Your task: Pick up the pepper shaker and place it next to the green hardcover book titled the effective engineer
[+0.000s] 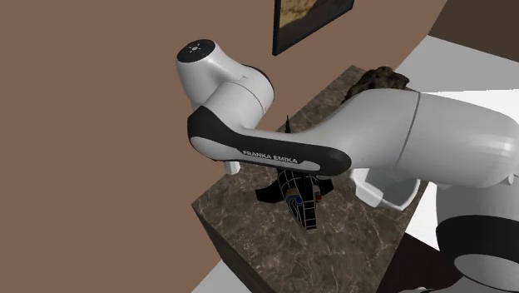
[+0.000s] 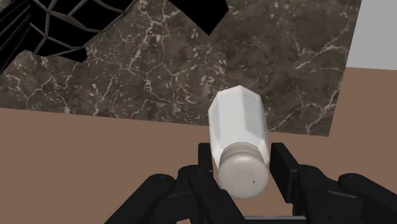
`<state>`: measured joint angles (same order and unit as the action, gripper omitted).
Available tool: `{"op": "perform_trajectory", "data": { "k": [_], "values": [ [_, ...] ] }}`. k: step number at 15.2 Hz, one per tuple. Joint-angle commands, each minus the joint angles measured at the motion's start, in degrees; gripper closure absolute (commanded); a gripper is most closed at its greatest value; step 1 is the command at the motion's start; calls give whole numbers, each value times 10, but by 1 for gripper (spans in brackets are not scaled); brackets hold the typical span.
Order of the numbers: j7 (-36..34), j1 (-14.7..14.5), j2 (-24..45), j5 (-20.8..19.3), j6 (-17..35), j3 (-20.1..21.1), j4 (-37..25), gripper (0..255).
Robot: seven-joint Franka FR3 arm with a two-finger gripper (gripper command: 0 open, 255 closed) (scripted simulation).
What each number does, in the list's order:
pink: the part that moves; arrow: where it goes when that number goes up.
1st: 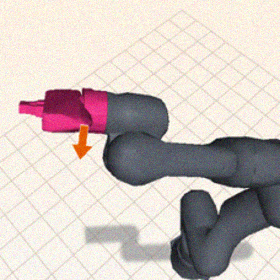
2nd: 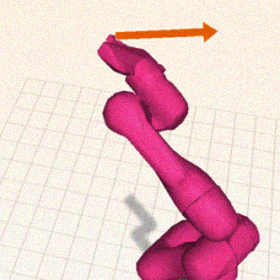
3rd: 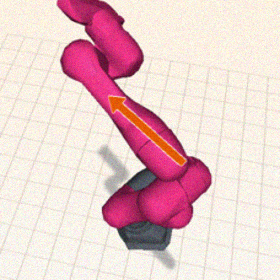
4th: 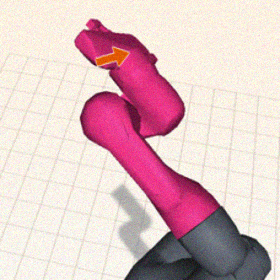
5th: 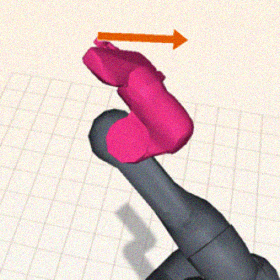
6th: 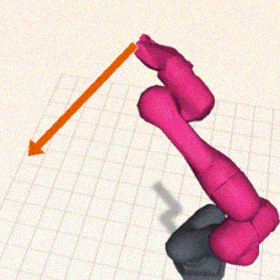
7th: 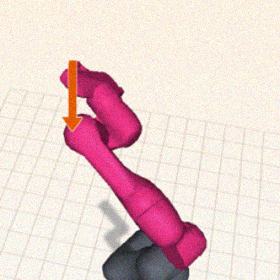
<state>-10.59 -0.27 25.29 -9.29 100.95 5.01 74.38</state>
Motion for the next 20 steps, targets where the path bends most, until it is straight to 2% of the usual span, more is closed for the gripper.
{"op": "perform_trajectory", "data": {
  "k": [1,7,13,20],
  "values": [
    [2,0,1,0,-17,0,-18,255],
    [7,-3,8,1,-60,0,-69,255],
    [62,47,-101,14,1,-15,94,255],
    [138,97,-192,26,44,-46,219,255]
  ]
}}
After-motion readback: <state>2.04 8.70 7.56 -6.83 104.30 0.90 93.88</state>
